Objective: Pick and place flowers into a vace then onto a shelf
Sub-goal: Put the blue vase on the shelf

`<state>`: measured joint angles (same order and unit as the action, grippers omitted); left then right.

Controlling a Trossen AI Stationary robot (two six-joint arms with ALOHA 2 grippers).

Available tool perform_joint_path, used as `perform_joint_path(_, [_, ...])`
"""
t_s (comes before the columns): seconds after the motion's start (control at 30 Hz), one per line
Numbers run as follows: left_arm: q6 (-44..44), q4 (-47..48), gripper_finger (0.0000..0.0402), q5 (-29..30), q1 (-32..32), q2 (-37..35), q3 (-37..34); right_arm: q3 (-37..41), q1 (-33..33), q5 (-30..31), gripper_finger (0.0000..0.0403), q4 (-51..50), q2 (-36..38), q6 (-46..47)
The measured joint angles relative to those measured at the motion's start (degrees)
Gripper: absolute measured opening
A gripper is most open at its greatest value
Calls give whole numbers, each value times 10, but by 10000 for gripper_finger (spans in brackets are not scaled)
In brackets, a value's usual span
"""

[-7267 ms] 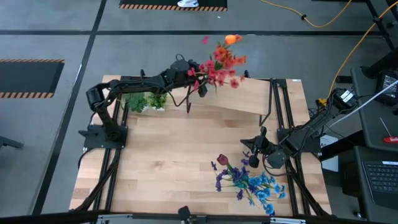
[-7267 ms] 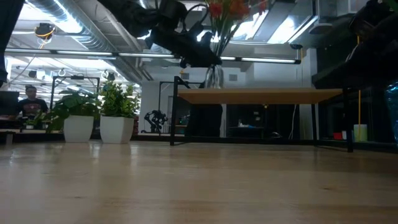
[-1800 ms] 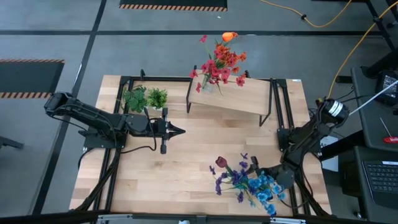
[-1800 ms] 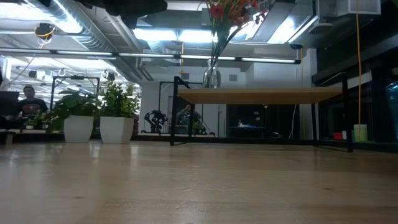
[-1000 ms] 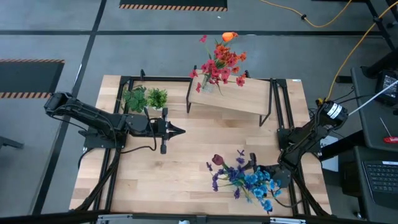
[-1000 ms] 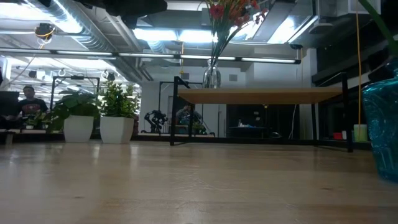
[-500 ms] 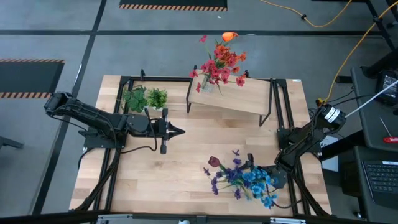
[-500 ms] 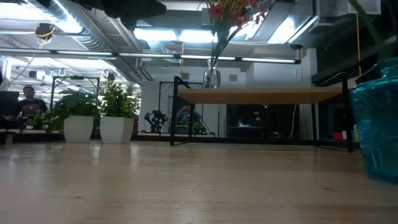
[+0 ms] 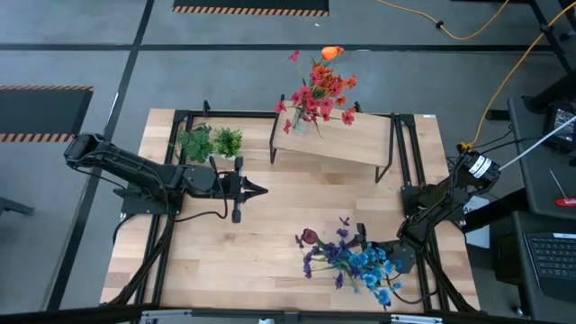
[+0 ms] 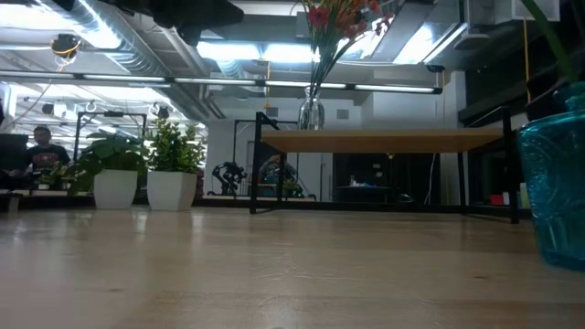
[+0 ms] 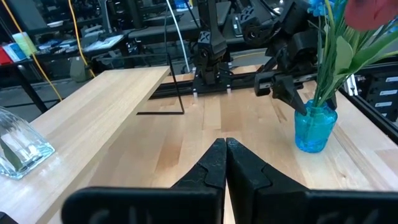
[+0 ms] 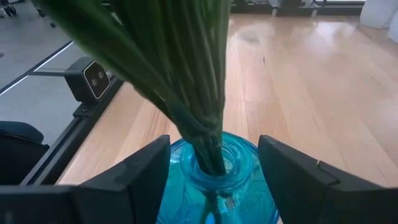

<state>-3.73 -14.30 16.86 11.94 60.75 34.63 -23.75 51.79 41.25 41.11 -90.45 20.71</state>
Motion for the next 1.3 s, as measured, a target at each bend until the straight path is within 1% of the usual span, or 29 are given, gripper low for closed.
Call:
perform_joint_path(0.37, [0,5,3,0,0,0,0,0,0,-4,187,2,0,2])
perform_joint_path(0.53, [0,10,3,0,0,0,0,-1,0,-4,144,0,0,2])
perform_joint_path(0.77, [0,10,2,0,0,0,0,-1,0,-8,143,-1,1,2])
perform_joint_path(0.9, [0,10,3,0,0,0,0,-1,0,-17,143,-8,15,14])
perform_joint_path(0.97, [0,10,4,0,0,0,0,-1,0,-29,143,-7,29,13])
perform_joint_path(1.1, [0,10,1,0,0,0,0,-1,0,-31,143,-12,57,-2])
perform_joint_path(1.3, [0,18,5,0,0,0,0,0,-2,-22,143,-91,131,-3])
